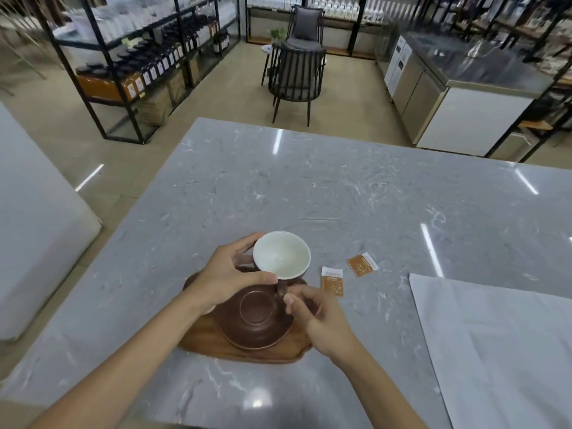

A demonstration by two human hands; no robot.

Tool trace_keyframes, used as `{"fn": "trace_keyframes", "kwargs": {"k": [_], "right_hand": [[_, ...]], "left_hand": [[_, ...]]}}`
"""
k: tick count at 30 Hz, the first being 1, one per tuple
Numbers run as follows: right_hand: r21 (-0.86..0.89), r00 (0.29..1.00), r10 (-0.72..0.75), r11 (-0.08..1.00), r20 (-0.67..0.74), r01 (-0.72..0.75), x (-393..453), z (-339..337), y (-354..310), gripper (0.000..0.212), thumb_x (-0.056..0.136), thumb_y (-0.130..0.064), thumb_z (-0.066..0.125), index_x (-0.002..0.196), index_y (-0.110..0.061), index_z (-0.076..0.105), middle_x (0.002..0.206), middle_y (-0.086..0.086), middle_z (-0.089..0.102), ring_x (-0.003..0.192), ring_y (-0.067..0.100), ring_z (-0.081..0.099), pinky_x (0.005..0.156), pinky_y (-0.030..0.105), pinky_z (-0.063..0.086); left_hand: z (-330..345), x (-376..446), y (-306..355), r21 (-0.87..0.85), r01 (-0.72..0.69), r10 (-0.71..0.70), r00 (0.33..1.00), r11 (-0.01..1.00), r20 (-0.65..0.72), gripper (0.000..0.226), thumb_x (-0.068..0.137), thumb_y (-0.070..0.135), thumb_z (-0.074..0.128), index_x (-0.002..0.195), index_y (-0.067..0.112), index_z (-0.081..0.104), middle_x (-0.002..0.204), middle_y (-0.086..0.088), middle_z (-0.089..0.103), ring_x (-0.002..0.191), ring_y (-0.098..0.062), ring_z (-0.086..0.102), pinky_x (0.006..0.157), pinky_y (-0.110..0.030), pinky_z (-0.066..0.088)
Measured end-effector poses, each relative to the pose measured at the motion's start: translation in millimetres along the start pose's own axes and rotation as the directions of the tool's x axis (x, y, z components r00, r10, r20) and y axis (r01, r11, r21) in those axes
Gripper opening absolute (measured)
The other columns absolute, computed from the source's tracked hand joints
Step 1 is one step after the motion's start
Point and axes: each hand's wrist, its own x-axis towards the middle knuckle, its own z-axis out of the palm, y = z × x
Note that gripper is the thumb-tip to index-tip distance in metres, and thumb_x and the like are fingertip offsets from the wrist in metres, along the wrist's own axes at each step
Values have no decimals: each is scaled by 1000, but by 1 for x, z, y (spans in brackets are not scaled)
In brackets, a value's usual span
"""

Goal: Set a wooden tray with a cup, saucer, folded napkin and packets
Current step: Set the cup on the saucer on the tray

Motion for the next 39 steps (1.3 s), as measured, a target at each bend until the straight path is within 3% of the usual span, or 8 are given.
{"fn": "trace_keyframes", "kwargs": {"k": [3,6,12,16,23,28,35,39], "right_hand": [[20,1000,19,1000,-17,-19,-14,15,6,27,102,-12,62,76,-7,68,71,1,65,73,18,62,72,22,45],[18,1000,20,1000,-10,-20,-24,27,11,28,102,-17,61,76,-8,68,77,11,68,82,31,64,73,23,46],[-13,998,57,998,-2,-57,-39,45,14,25,102,-17,62,80,-9,71,76,9,69,74,16,64,72,22,48],[-36,995,96,995,3,-96,-47,52,15,25,101,-16,61,79,-7,70,76,9,69,72,7,60,72,20,47],[-62,993,118,991,-13,-119,-52,63,15,28,101,-15,61,74,-20,68,70,-5,67,72,8,62,74,21,48],[-67,993,118,991,-13,-119,-53,66,18,27,101,-18,61,75,-22,69,77,3,72,76,12,65,75,18,49],[-52,994,105,993,-3,-105,-53,69,18,30,102,-19,60,74,-28,68,77,3,72,75,7,64,74,15,49],[-36,993,115,993,29,-114,-53,66,21,27,102,-26,61,78,-25,73,79,-1,73,79,13,67,76,16,50]], "left_hand": [[-5,-14,-10,8,11,-11,1000,1000,23,84,59,36,97,133,44,59,135,17,65,124,-8,62,104,-37,49],[-9,-26,-21,36,21,-22,1000,999,16,89,58,34,98,137,42,57,136,15,64,124,-10,63,109,-44,47],[-14,-45,-34,41,53,-54,998,998,14,93,53,39,99,135,50,56,136,22,63,124,-4,61,104,-33,48],[-16,-52,-43,28,66,-67,997,997,35,94,54,35,100,137,45,56,139,19,62,127,-9,60,108,-38,46],[-19,-60,-51,12,88,-88,995,996,35,94,56,26,99,137,46,56,139,21,61,127,-7,60,110,-36,43],[-21,-62,-52,12,79,-79,996,997,47,94,58,21,98,139,43,55,140,20,61,130,-5,57,109,-34,42],[-22,-63,-55,2,92,-92,994,996,55,98,59,18,97,145,33,52,141,17,61,132,-4,55,113,-36,40],[-22,-64,-57,-5,103,-103,993,995,63,101,61,15,96,149,30,48,142,21,59,134,0,52,115,-33,38]]}}
